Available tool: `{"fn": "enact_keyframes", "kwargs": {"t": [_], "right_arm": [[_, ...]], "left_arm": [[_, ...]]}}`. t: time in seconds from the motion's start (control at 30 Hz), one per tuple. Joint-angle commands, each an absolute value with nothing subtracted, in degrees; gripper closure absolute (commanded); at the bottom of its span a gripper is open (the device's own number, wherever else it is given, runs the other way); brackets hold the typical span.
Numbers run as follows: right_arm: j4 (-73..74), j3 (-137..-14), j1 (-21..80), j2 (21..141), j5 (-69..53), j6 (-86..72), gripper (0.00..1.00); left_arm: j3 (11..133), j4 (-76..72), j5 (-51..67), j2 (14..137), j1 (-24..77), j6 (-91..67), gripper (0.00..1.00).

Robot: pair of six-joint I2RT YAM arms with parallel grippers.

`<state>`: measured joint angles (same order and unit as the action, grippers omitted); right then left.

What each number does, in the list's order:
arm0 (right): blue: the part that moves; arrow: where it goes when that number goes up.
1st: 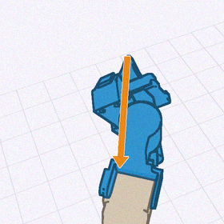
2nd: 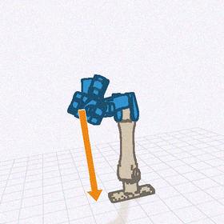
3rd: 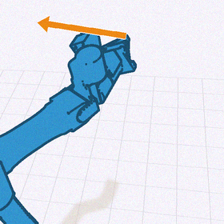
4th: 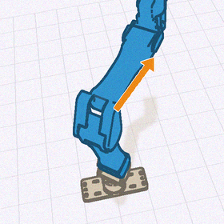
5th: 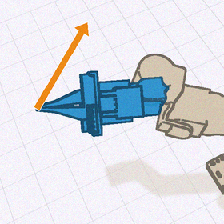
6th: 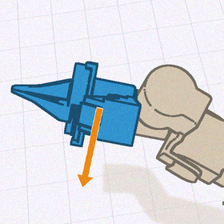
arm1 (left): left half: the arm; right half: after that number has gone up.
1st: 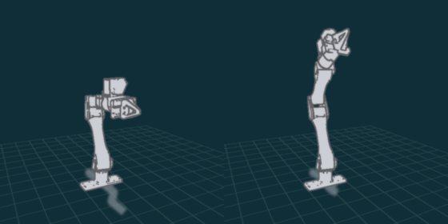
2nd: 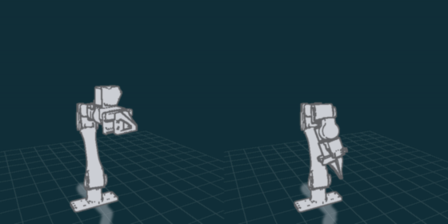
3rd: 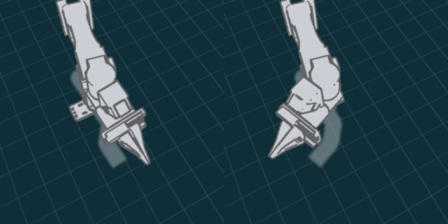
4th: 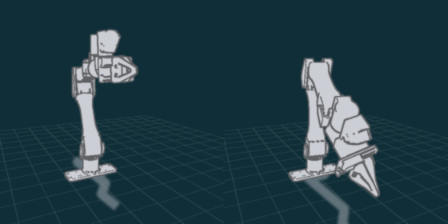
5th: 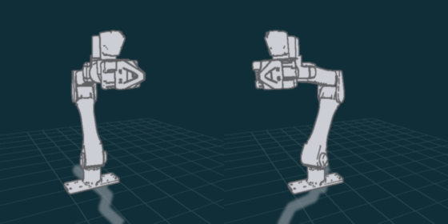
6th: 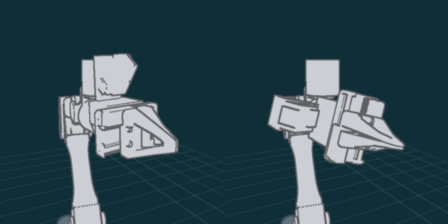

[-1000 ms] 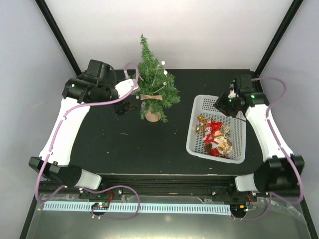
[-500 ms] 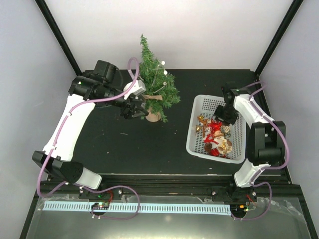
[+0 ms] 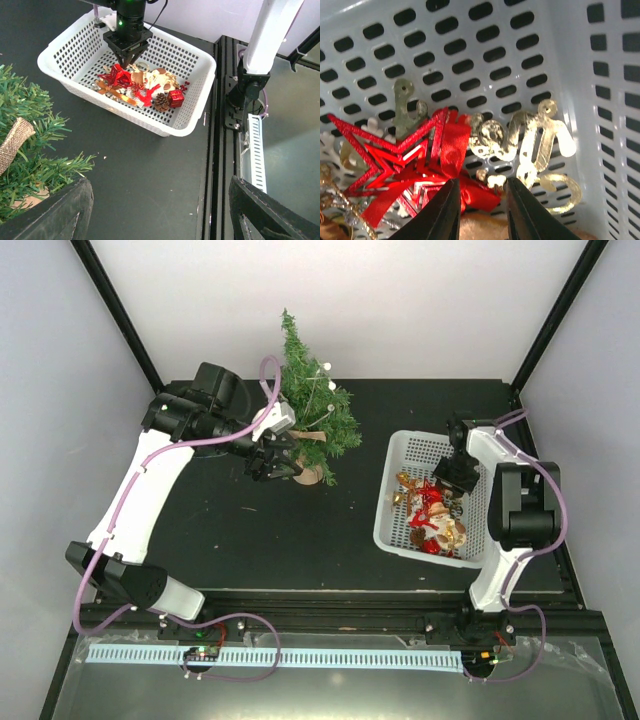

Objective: Decorate the small christmas tree

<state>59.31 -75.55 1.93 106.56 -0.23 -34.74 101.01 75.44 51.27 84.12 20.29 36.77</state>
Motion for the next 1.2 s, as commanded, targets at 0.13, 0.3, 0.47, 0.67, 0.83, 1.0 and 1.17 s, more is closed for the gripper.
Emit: {"fn": "enact_keyframes", "kwargs": {"t": [0.13, 0.3, 0.47, 0.67, 0.83, 1.0, 1.17], "right_arm": [[57.3, -79.2, 0.9, 109.7, -0.6, -34.8, 0.71], [56.8, -79.7, 0.9, 109.8, -1.1, -34.9, 0.70], [55.8, -79.2, 0.9, 110.4, -2.4, -35.0, 0.70], [54.2, -78.5, 0.9, 111.3, -4.1, -35.2, 0.70], [53.8, -77.6, 0.9, 111.7, -4.9, -35.1, 0.74], [53.5, -76.7, 0.9, 111.1, -4.6, -34.9, 0.88], [53.2, -75.4, 0.9, 110.4, -4.9, -34.9, 0.95]], "left_arm": [[100.9, 74.5, 52.9, 84.2, 20.5, 36.1, 0.25], [100.4, 74.7, 52.9, 84.2, 20.5, 36.2, 0.25], [100.3, 74.6, 53.0, 84.3, 20.5, 36.1, 0.25], [100.0, 74.8, 53.0, 84.3, 20.5, 36.3, 0.25], [100.2, 74.9, 53.0, 84.3, 20.5, 36.4, 0.25], [100.3, 74.9, 53.3, 84.4, 20.5, 36.3, 0.25], [100.5, 74.8, 53.3, 84.6, 20.6, 36.4, 0.25]]}}
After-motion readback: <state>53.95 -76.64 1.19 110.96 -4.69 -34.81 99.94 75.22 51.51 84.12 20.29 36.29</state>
